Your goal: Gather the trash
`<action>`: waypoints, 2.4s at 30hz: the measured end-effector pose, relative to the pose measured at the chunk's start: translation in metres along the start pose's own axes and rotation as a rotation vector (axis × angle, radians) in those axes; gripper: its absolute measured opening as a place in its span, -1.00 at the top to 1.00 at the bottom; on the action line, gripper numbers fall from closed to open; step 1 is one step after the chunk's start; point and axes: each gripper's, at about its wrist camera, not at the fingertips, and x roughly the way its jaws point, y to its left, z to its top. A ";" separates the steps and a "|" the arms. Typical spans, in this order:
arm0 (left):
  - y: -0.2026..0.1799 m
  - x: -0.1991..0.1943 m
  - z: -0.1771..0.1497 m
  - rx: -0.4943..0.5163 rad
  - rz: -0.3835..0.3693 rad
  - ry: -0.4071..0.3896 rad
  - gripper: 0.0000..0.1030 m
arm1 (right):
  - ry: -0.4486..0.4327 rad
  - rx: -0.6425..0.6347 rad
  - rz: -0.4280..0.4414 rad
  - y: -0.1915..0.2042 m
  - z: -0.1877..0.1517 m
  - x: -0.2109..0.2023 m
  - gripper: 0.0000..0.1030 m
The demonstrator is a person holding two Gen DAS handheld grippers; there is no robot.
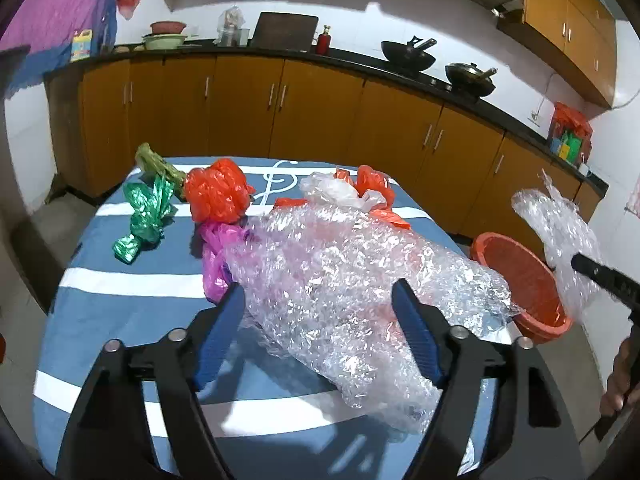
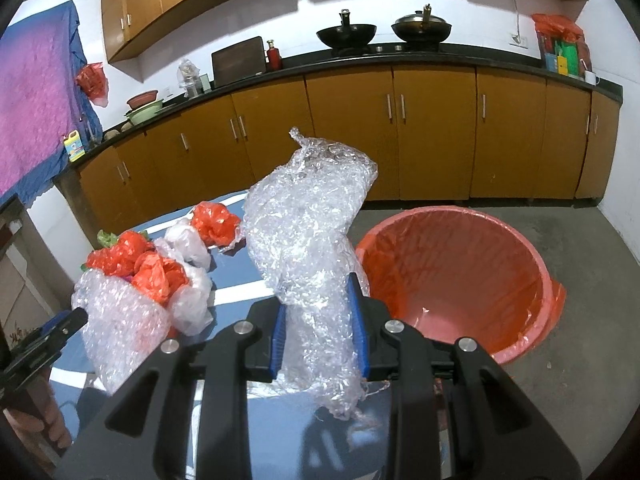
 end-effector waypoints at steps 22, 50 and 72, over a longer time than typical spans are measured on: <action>-0.014 0.036 -0.002 0.051 -0.028 0.059 0.86 | 0.030 -0.018 -0.008 0.005 -0.013 0.006 0.46; -0.086 0.003 0.059 0.087 -0.127 -0.098 0.89 | -0.052 0.030 -0.045 -0.043 0.007 -0.027 0.46; -0.233 0.099 0.038 0.208 -0.270 0.049 0.89 | 0.002 0.146 -0.208 -0.152 0.008 0.015 0.46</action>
